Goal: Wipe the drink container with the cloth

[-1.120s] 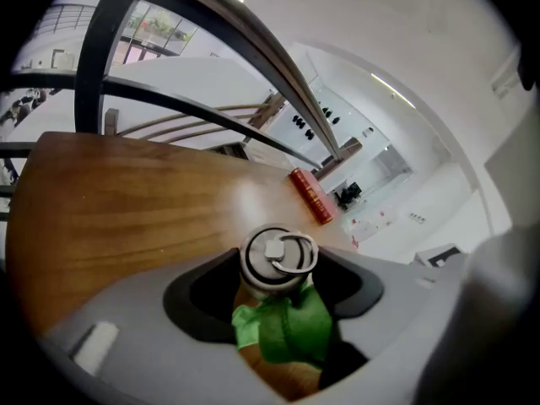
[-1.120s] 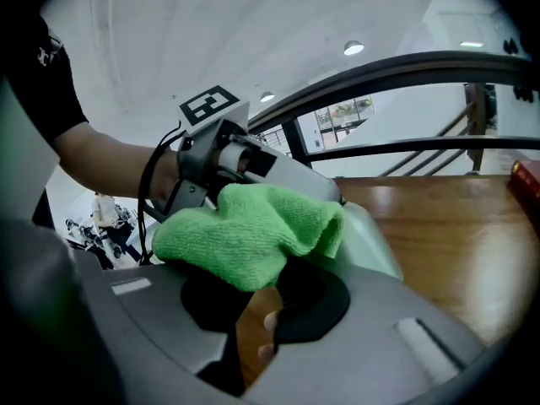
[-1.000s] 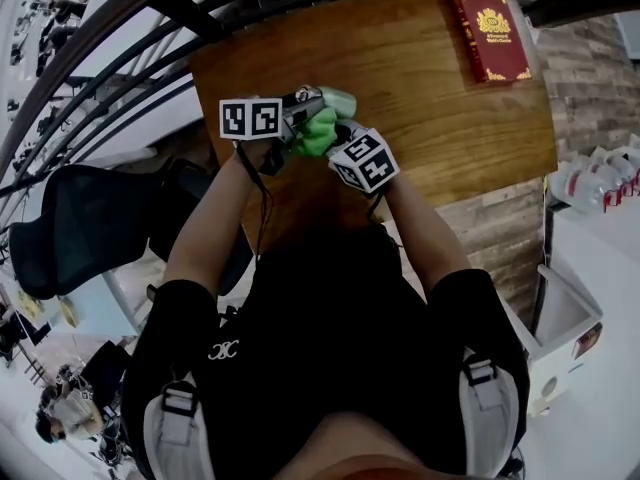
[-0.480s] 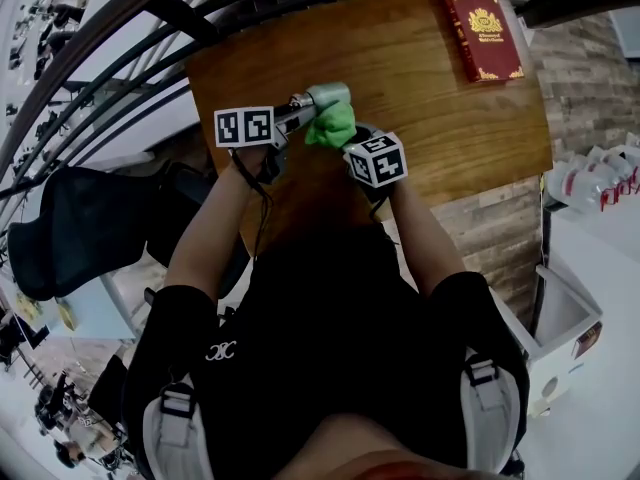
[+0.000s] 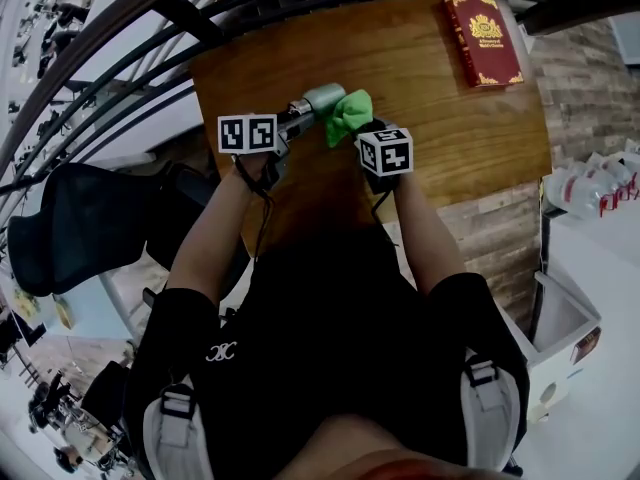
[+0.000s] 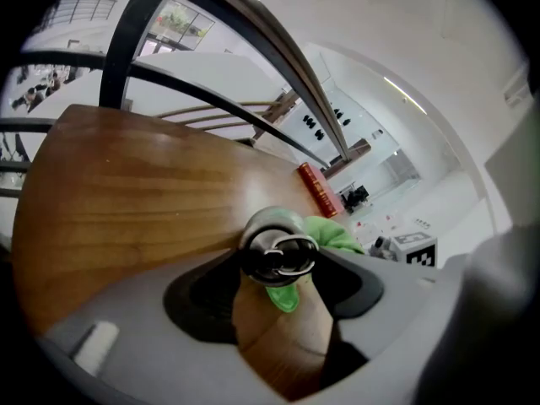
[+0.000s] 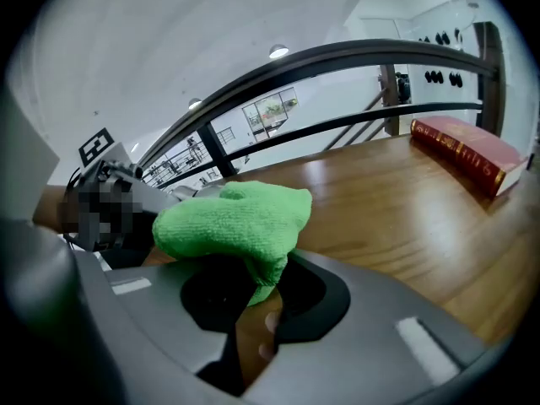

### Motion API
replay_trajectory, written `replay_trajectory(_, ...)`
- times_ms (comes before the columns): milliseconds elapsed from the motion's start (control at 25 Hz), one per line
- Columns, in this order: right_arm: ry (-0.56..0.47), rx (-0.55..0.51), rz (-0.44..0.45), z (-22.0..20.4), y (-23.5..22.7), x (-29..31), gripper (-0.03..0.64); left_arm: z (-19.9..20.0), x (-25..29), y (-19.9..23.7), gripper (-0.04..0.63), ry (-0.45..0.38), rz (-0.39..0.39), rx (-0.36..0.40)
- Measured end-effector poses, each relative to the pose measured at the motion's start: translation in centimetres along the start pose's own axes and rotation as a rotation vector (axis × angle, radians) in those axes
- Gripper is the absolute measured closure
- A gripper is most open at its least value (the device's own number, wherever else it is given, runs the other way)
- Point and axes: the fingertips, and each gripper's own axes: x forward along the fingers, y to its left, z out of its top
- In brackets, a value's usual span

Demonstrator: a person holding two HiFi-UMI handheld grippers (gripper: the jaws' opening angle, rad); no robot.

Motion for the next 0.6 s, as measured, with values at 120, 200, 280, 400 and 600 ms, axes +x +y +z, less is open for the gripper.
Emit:
replay_trajectory(120,-0.017,-0.005,-0.007,1.1,-0.1,-0.3,0.565,-0.3,-0.3,-0.1,0.278,0.011,0.048,0.08)
replay_trajectory(200,-0.027,-0.025,0.003,1.9,0.4,-0.6,0.565,-0.2,-0.5,-0.3,0.278,0.01,0.09,0.153)
replay_trajectory(280,-0.04,-0.048,0.028,2.7,1.3,-0.9,0.565,-0.1,-0.6,-0.8,0.278,0.01,0.124,0.249)
replay_trajectory(400,-0.058,-0.093,0.084,3.9,3.1,-1.3,0.565,0.3,-0.3,-1.8,0.278,0.018,0.153,0.392)
replay_trajectory(600,-0.068,-0.166,0.168,5.4,6.6,-2.0,0.565,0.0,0.1,-2.5,0.278,0.032,0.174,0.527)
